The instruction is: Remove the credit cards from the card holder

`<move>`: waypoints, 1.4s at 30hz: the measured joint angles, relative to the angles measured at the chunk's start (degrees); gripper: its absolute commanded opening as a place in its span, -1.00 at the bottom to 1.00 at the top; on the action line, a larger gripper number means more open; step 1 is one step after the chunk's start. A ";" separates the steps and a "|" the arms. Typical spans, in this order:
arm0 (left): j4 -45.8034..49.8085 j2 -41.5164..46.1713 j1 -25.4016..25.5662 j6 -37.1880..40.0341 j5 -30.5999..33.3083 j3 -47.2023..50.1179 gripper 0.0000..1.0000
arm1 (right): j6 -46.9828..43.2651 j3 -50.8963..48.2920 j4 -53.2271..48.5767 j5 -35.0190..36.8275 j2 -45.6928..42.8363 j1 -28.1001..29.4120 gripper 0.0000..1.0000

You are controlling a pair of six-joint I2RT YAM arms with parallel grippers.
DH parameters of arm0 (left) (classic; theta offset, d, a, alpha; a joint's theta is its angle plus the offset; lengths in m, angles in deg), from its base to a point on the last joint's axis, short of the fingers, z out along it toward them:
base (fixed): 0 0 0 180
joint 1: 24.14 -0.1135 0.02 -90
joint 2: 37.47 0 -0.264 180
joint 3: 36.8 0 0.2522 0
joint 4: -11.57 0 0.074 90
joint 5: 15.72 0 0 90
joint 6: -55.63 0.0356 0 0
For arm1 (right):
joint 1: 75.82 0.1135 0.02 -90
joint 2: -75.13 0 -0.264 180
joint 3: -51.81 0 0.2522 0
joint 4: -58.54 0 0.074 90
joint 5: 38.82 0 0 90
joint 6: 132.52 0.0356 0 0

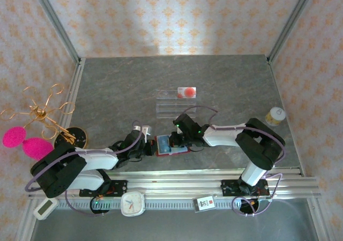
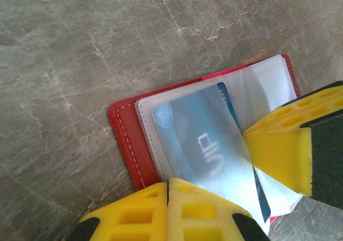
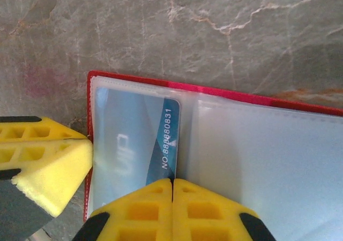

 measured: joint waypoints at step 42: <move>-0.74 -7.87 3.45 3.02 -1.07 -7.41 -1.00 | 1.60 -2.47 0.55 0.92 -3.08 -1.38 -0.63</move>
